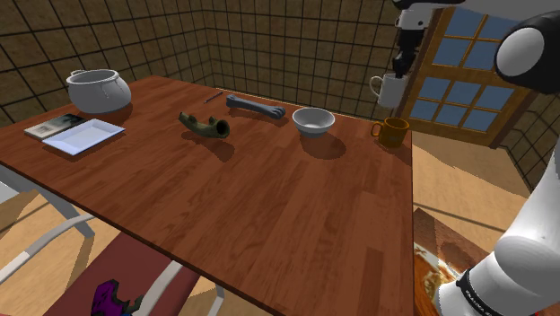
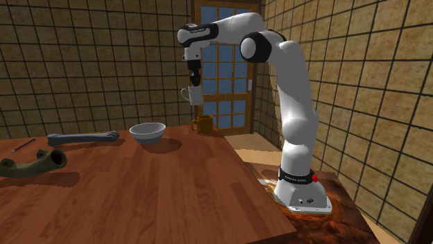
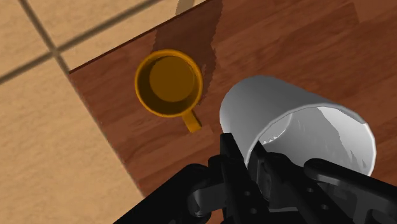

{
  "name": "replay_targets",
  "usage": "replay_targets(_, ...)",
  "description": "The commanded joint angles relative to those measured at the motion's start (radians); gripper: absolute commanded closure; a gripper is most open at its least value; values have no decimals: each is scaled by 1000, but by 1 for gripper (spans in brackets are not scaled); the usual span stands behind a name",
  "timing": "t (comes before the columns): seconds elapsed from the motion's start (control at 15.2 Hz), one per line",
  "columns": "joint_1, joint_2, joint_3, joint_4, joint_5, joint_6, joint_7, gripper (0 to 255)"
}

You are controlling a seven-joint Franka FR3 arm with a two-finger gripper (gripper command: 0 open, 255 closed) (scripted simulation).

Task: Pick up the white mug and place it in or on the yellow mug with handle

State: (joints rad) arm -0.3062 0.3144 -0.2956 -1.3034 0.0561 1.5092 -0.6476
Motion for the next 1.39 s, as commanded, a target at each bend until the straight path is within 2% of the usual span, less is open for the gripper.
replay_targets(0.0,-37,68,-10,107,18,-40,-40,255)
replay_targets(0.26,-136,250,-18,403,67,-156,-107,255)
replay_targets(0.73,-108,193,-20,212,51,-23,-105,255)
replay_targets(1.32,-89,164,-19,45,44,115,-104,255)
